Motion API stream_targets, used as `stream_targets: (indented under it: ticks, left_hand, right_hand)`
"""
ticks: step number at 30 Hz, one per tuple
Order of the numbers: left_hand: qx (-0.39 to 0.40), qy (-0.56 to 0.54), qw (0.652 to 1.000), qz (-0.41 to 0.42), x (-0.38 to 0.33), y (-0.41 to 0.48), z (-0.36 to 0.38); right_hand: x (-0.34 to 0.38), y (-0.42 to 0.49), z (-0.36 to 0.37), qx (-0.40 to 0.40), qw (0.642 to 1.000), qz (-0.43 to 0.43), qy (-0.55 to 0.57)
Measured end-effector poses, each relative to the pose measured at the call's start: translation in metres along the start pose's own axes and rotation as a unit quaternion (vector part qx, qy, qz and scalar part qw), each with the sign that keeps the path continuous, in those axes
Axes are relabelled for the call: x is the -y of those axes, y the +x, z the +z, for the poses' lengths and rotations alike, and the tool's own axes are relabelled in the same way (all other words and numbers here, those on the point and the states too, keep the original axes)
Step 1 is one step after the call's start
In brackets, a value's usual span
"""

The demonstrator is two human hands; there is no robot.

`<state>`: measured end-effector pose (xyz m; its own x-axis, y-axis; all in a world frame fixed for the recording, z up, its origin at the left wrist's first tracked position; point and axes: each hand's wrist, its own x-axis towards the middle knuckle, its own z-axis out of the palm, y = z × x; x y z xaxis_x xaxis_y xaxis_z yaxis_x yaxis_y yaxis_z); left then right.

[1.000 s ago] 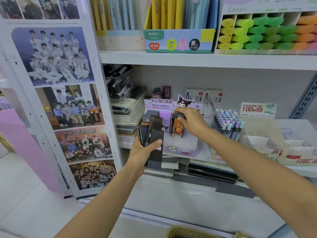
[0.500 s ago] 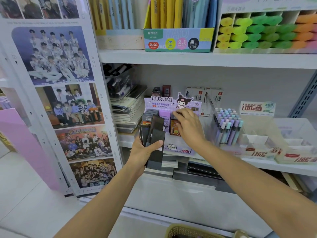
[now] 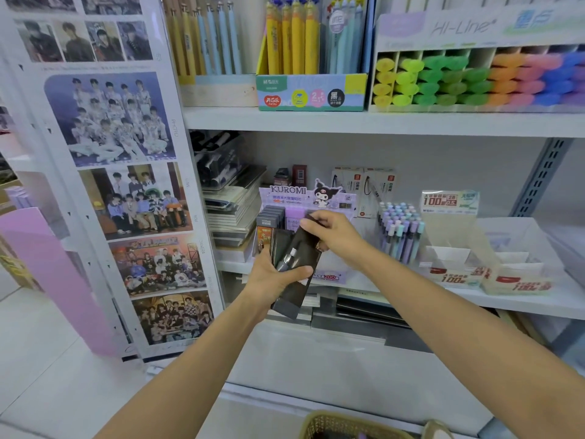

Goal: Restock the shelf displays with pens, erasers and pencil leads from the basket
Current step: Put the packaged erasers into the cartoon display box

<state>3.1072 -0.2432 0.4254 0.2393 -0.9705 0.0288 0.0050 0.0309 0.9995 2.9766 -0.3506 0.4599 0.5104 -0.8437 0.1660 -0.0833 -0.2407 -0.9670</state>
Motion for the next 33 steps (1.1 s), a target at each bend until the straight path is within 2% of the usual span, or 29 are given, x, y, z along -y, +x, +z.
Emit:
stream_targets:
  ticks: [4,6,9,12,19,24,28,33]
  left_hand:
    - [0.003,0.017,1.0,-0.02,0.001,-0.001,-0.003]
    - [-0.026,-0.006,0.999,-0.026,0.002,-0.001,-0.002]
    - [-0.085,-0.108,0.989,-0.056,0.0,0.002,0.002]
    - [-0.104,-0.149,0.982,-0.042,-0.002,0.005,0.009]
    - [-0.135,-0.181,0.974,-0.022,-0.006,0.005,0.022]
    - [-0.138,-0.175,0.975,-0.015,-0.01,0.004,0.025]
    - [-0.15,-0.171,0.974,-0.015,-0.013,0.004,0.024]
    - [-0.127,-0.18,0.975,-0.019,-0.012,0.003,0.027]
  right_hand:
    - [0.006,-0.005,-0.023,-0.108,0.991,-0.015,0.077]
    - [0.007,-0.01,-0.033,-0.123,0.985,-0.01,0.121]
    - [0.002,-0.022,-0.039,-0.085,0.986,0.012,0.14]
    - [-0.009,-0.033,-0.036,-0.028,0.993,0.012,0.117]
    - [-0.023,-0.045,-0.025,0.055,0.993,0.02,0.105]
    - [-0.023,-0.05,-0.027,0.076,0.997,0.017,-0.01]
    - [-0.018,-0.054,-0.028,0.073,0.995,0.024,0.063]
    - [-0.017,-0.058,-0.019,0.102,0.992,0.04,0.066]
